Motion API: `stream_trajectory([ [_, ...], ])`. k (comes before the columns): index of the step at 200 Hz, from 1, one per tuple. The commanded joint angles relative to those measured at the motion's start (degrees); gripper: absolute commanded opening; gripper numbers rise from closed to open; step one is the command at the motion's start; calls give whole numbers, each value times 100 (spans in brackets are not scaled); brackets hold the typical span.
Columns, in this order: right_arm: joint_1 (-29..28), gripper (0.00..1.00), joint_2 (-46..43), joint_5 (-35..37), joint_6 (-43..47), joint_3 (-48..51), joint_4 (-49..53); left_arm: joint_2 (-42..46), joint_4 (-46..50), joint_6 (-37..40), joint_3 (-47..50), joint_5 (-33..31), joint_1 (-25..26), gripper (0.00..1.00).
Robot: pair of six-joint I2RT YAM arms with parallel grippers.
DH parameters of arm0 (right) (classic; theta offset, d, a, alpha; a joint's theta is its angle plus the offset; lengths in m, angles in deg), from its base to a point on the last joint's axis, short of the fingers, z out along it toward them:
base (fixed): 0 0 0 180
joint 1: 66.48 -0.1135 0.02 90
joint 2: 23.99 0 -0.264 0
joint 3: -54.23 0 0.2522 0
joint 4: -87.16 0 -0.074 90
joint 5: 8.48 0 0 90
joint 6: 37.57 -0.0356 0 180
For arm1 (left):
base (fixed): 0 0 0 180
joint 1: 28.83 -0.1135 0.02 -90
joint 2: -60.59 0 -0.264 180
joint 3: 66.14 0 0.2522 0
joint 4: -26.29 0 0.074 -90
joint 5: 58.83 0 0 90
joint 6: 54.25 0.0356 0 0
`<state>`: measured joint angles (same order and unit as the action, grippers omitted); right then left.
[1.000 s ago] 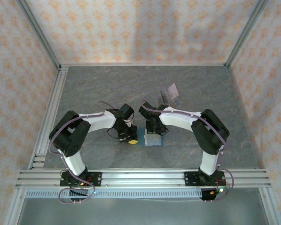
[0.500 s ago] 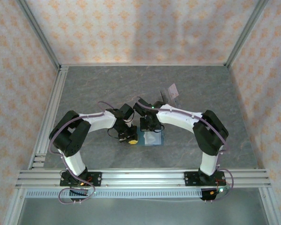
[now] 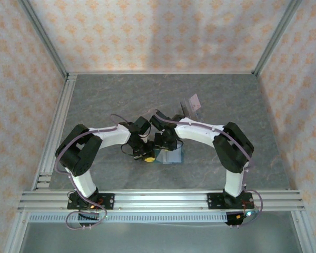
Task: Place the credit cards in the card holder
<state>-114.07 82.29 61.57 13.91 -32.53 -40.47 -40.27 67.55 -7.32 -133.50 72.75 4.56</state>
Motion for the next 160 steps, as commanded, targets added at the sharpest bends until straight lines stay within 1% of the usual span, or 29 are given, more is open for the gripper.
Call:
stream_trajectory([
  [1, 0, 50, -163, -410, -389, 209, -748, -46, 225, 57, 53, -318, 99, 2],
  [21, 61, 56, -270, -624, -598, 415, -1292, 31, 318, 186, -58, -163, 79, 4],
  [34, 82, 58, -225, -723, -663, 415, -1448, 53, 474, 331, -228, -50, 63, 6],
  [76, 84, 58, 19, -816, -818, 81, -1592, 258, 968, 688, -459, -89, 48, 10],
  [93, 85, 59, 31, -784, -917, -19, -1628, 336, 990, 747, -417, -25, 45, 12],
  [160, 145, 62, 41, -728, -1177, -320, -1822, 583, 1091, 801, -258, 26, 2, 13],
])
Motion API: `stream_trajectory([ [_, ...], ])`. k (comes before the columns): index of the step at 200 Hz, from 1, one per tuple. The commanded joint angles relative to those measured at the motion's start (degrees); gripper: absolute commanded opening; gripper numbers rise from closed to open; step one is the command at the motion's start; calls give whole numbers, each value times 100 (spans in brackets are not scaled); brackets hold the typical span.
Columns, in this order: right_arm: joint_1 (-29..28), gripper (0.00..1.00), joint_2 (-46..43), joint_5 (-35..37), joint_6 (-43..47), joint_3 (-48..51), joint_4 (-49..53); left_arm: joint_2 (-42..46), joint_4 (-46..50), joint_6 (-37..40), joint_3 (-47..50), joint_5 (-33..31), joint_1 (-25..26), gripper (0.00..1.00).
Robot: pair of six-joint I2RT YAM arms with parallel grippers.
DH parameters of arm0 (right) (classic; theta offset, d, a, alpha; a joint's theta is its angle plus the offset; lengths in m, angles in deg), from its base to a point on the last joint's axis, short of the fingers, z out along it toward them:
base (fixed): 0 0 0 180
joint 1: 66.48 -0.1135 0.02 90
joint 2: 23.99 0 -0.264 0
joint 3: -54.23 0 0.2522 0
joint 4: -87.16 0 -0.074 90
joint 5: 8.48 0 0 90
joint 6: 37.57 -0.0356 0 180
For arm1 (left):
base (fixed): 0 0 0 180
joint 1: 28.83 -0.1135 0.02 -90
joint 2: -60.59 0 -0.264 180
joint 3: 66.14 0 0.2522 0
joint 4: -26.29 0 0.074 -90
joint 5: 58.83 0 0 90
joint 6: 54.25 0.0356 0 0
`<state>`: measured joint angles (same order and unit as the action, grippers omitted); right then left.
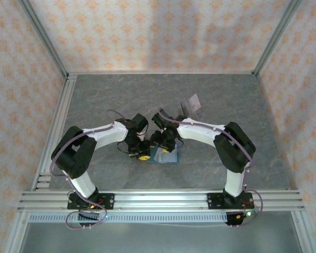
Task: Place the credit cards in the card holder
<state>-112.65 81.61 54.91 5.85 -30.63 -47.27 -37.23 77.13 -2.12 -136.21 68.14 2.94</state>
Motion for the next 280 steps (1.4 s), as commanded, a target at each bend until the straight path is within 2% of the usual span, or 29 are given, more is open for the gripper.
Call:
stream_trajectory([
  [1, 3, 62, 114, -62, -370, -519, -1138, 285, 133, 276, 18, 487, 154, 13],
  [45, 3, 63, 206, -86, -470, -582, -1286, 771, 320, 254, 105, 497, 64, 22],
  [108, -32, 63, 573, -171, -384, -970, -1295, 1517, 578, 141, 384, 431, -167, 25],
  [142, -50, 64, 709, -132, 11, -1704, -757, 1997, 715, 146, 576, 503, -450, 30],
  [157, -33, 64, 710, -49, 338, -2149, -220, 2164, 776, 179, 645, 538, -575, 33],
  [183, 101, 65, 390, 505, 702, -2328, 654, 2237, 828, 291, 709, 570, -687, 34],
  [207, 227, 53, 115, 1101, 939, -1899, 1460, 2157, 731, 325, 719, 653, -672, 33],
  [237, 232, 28, -263, 1380, 959, -1042, 1554, 1939, 516, 246, 461, 829, -534, 31],
  [280, 225, 23, -392, 1589, 902, -515, 1575, 1255, 298, 64, -119, 817, -181, 17],
])
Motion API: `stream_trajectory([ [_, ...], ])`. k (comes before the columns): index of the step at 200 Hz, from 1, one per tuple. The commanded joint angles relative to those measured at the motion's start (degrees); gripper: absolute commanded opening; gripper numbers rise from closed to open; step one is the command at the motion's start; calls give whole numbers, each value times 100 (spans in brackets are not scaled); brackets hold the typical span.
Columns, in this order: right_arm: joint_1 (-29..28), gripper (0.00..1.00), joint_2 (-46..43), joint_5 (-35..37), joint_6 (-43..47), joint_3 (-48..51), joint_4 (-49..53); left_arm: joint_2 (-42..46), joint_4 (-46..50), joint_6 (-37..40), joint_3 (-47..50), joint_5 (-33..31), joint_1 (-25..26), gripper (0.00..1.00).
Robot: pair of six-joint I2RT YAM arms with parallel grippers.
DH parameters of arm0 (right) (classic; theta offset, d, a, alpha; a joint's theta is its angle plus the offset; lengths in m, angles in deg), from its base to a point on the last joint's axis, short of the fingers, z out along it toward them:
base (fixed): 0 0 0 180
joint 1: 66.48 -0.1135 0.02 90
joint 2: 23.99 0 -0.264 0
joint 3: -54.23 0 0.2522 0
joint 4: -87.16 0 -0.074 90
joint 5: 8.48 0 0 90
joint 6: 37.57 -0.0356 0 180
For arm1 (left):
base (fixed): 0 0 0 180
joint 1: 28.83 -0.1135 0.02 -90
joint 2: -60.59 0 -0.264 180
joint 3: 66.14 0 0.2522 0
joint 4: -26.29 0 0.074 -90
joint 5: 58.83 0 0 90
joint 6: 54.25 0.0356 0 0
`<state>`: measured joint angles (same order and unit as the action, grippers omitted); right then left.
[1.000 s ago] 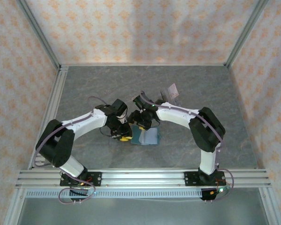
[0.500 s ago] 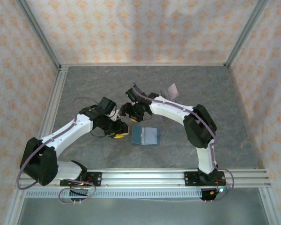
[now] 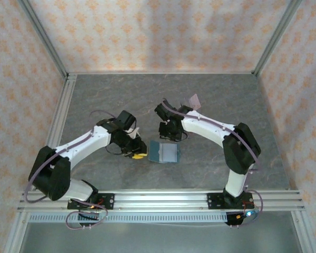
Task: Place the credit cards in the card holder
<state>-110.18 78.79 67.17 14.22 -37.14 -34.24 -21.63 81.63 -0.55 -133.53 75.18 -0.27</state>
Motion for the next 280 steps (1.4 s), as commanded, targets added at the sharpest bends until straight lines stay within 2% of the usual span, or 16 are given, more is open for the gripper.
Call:
stream_trajectory([
  [1, -23, 22, -96, 367, 67, 143, 280, -318, -156, -100, -395, 111, 145, 17],
  [21, -42, 23, 44, 523, 134, 137, 452, -577, -225, -194, -602, 7, 209, 14],
  [65, -44, 31, 228, 525, 188, 254, 377, -1355, -280, -82, -743, -116, 222, 7],
  [106, -103, 36, 456, 402, 278, 272, 165, -1634, -487, 11, -363, -217, 225, 7],
  [189, -279, 35, 864, 438, 322, 432, 6, -1825, -839, 61, 281, -332, 224, 7],
  [217, -323, 28, 768, 339, 283, 512, -89, -1834, -962, 43, 477, -342, 227, 7],
  [264, -332, 0, 473, 267, 305, 254, -73, -1884, -1144, -9, 627, -323, 225, 6],
  [280, -354, 0, 434, 256, 317, 100, -12, -1855, -1143, -14, 630, -323, 234, 6],
])
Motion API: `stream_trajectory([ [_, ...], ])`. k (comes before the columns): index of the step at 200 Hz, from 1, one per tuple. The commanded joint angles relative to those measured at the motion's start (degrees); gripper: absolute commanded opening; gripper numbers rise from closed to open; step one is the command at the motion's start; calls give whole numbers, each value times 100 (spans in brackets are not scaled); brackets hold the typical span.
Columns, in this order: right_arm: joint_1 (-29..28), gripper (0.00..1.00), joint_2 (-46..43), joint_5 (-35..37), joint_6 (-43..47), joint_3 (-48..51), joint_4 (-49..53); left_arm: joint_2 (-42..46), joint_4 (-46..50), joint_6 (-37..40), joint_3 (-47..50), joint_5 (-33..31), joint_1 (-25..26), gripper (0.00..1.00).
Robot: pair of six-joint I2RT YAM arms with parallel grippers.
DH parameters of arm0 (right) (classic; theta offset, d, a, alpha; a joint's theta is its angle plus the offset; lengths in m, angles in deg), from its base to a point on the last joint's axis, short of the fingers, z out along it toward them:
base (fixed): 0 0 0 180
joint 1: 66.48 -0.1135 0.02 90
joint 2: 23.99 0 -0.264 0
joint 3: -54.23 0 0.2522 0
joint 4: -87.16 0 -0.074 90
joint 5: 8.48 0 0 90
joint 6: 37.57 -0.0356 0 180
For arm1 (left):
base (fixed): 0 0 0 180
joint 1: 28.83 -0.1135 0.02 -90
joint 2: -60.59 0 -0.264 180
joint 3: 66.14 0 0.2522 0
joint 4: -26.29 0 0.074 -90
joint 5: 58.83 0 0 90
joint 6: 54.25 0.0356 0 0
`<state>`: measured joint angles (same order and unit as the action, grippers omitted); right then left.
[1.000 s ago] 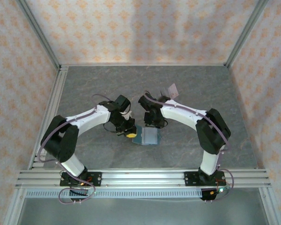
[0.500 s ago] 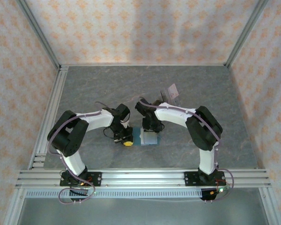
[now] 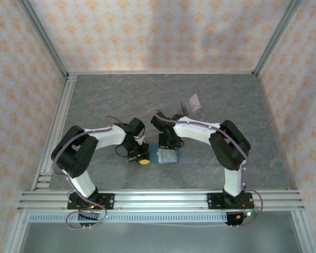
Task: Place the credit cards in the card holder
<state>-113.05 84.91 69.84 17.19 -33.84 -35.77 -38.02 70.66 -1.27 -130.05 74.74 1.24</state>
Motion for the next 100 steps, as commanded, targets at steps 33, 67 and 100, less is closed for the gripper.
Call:
stream_trajectory([
  [33, -109, 0, -198, -216, 2, -478, 168, -172, -163, -45, 327, -231, 126, 6],
  [67, -151, 0, -32, -708, -165, -665, 54, -143, -296, -204, 347, -225, 210, 7],
  [100, -168, 13, 158, -1044, -464, -596, -261, -73, -345, -279, 364, -252, 236, 7],
])
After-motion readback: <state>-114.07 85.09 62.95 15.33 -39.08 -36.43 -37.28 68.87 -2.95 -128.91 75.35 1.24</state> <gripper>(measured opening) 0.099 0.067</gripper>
